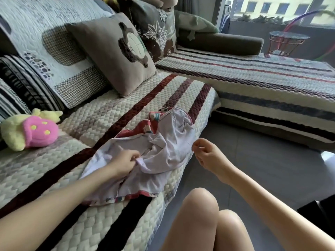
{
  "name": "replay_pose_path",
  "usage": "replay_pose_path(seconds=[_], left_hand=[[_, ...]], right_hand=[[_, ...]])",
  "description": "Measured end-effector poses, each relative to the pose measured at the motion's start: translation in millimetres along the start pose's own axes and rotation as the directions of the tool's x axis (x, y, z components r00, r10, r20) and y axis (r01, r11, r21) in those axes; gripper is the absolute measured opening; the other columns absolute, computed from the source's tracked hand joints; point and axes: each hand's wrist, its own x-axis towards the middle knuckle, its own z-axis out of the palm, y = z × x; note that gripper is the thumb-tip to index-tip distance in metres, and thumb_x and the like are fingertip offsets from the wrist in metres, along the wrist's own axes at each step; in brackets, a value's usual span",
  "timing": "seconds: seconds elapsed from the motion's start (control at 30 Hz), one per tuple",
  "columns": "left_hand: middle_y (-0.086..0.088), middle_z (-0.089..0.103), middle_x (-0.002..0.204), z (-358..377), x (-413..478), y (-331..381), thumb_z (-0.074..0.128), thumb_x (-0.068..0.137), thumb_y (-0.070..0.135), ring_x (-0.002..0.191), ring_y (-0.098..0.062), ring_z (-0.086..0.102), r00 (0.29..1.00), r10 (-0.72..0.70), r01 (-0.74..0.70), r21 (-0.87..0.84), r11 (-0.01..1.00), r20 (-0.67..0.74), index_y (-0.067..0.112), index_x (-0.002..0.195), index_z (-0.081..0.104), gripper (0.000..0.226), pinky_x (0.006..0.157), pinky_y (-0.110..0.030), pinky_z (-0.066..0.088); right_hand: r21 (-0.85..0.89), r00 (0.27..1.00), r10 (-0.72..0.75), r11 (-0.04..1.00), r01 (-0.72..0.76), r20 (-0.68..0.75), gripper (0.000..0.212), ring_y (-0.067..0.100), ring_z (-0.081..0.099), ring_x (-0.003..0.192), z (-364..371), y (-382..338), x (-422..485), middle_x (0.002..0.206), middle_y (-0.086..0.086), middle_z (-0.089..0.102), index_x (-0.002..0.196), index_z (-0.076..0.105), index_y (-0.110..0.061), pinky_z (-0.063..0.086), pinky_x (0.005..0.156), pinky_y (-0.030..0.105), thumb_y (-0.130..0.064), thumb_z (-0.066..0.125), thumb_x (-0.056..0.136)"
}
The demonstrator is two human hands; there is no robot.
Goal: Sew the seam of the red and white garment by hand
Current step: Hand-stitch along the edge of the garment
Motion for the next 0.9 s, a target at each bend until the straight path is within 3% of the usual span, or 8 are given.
replay_pose_path(seconds=[0.13,0.23,0.37,0.43,0.53,0.63,0.77,0.9], left_hand=[[-0.002,0.060,0.080,-40,11,72,0.058,0.089,-0.001,0.068,-0.001,0.052,0.982,0.183,-0.149,-0.385,0.911,0.052,0.001,0.091,0.063,0.006,0.063,-0.013,0.038],[-0.004,0.054,0.077,-78,23,119,0.054,0.087,-0.010,0.067,-0.004,0.051,0.971,0.231,-0.139,-0.632,0.762,0.065,0.005,0.087,0.058,0.015,0.061,-0.012,0.039],[0.004,0.060,0.061,-135,25,174,0.059,0.071,-0.004,0.057,-0.004,0.057,0.948,0.319,-0.175,-0.850,0.496,-0.009,0.011,0.074,0.059,0.015,0.058,-0.013,0.045],[0.007,0.059,0.057,-157,21,202,0.059,0.069,-0.004,0.053,-0.002,0.057,0.913,0.407,-0.227,-0.851,0.473,-0.018,0.015,0.064,0.065,0.021,0.052,-0.010,0.045],[0.008,0.058,0.054,-173,8,261,0.058,0.065,0.000,0.050,-0.002,0.055,0.815,0.578,-0.323,-0.788,0.524,0.050,0.017,0.053,0.068,0.023,0.050,-0.010,0.043],[0.008,0.055,0.052,-185,-10,312,0.057,0.065,0.002,0.049,-0.003,0.052,0.715,0.689,-0.406,-0.729,0.551,0.122,0.018,0.051,0.063,0.022,0.049,-0.011,0.043],[0.007,0.057,0.052,-214,-52,366,0.058,0.066,0.003,0.049,-0.004,0.055,0.621,0.776,-0.513,-0.693,0.506,0.108,0.016,0.051,0.065,0.022,0.051,-0.013,0.049],[0.005,0.064,0.057,-234,-91,395,0.063,0.070,0.002,0.054,-0.007,0.061,0.498,0.860,-0.626,-0.640,0.447,0.113,0.016,0.056,0.071,0.022,0.052,-0.016,0.052]], right_hand=[[0.034,0.994,-0.073,0.996,0.077,-0.087,0.025,0.008,0.031,0.051,-13,-16,-1,0.058,-0.004,0.041,0.075,0.049,-0.015,0.026,0.044,0.014,-0.003,0.044,0.097],[-0.013,0.958,-0.187,0.982,0.189,-0.217,0.024,0.004,0.033,0.051,-42,-35,-1,0.058,-0.007,0.042,0.074,0.049,-0.016,0.026,0.045,0.014,-0.004,0.048,0.095],[-0.069,0.840,-0.245,0.968,0.242,-0.485,0.028,0.001,0.032,0.039,-122,-49,-13,0.048,-0.013,0.041,0.073,0.050,-0.020,0.023,0.037,0.013,-0.004,0.048,0.096],[-0.138,0.776,-0.251,0.968,0.210,-0.578,0.027,0.002,0.032,0.039,-166,-51,-26,0.055,-0.007,0.041,0.075,0.050,-0.020,0.023,0.036,0.014,-0.004,0.047,0.097],[-0.242,0.666,-0.264,0.962,0.127,-0.698,0.016,0.010,0.036,0.052,-224,-52,-61,0.066,0.001,0.042,0.087,0.050,-0.015,0.030,0.044,0.018,-0.006,0.044,0.098],[-0.279,0.562,-0.272,0.957,0.077,-0.781,0.012,0.010,0.042,0.052,-264,-54,-86,0.066,0.002,0.045,0.094,0.052,-0.014,0.029,0.040,0.012,-0.007,0.043,0.098],[-0.271,0.407,-0.270,0.961,0.058,-0.873,0.011,0.014,0.042,0.060,-317,-62,-142,0.068,-0.003,0.047,0.092,0.052,-0.016,0.033,0.054,0.025,-0.008,0.044,0.094],[-0.256,0.232,-0.266,0.964,0.071,-0.936,0.017,0.010,0.041,0.058,-360,-75,-197,0.067,-0.006,0.045,0.073,0.051,-0.028,0.034,0.055,0.031,-0.017,0.042,0.082]])
